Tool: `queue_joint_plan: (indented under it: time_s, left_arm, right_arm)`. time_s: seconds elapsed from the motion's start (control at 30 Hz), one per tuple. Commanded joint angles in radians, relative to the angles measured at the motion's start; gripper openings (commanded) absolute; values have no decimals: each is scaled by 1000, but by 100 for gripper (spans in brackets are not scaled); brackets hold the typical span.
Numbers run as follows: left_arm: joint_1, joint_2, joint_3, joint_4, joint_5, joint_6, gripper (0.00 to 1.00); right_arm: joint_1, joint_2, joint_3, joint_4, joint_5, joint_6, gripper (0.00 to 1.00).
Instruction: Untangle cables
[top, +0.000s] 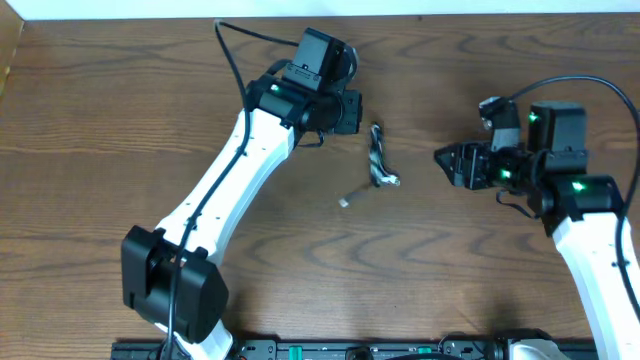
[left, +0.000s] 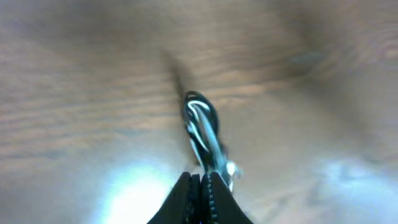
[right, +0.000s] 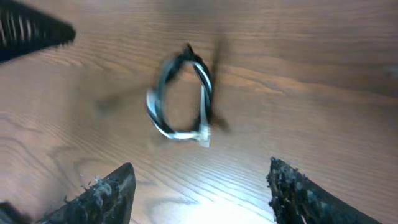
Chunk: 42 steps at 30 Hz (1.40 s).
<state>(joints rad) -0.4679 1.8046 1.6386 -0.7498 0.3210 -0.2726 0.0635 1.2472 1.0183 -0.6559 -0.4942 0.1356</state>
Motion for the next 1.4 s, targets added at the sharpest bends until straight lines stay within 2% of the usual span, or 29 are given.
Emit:
queue_joint_plan:
  time_s: [0.0,0.13,0.27,0.43,0.67,0.87,0.9,1.0,1.13,1.27,1.37]
  left_arm:
    - [0,37,2,-20,100,-79,8]
    - [0,42,2,-20,97,-93,7]
    - [1,45,2,-26,88,-92,7]
    - [-2,81,1,-31,87,-87,8]
    - [-10,165,1,-14,101,-62,17]
    - [-11,252,1,76,262,-36,17]
    - [-11,264,1,95,285,-38,22]
    - [-16,293,1,153,333,-63,24]
    - [-38,309,1,212,304,-108,27]
    - [-70,342,1,262,164,-216,28]
    - [-89,376,1,325,156,-223,28]
  right_arm:
    - [26,35,13,40,-87,100,63]
    - [58,88,13,62,-71,169,61]
    - [60,130,13,14,43,229,62]
    - [40,138,13,5,139,230,62]
    - [-8,138,13,-11,148,235,61]
    - [-25,138,13,-38,187,235,61]
    - [-25,138,13,-45,207,235,62]
    - [-25,138,13,-63,266,250,61]
    - [-25,138,13,-72,313,261,62]
    - [-24,139,13,-65,312,261,61]
    - [-24,139,13,-60,312,261,62]
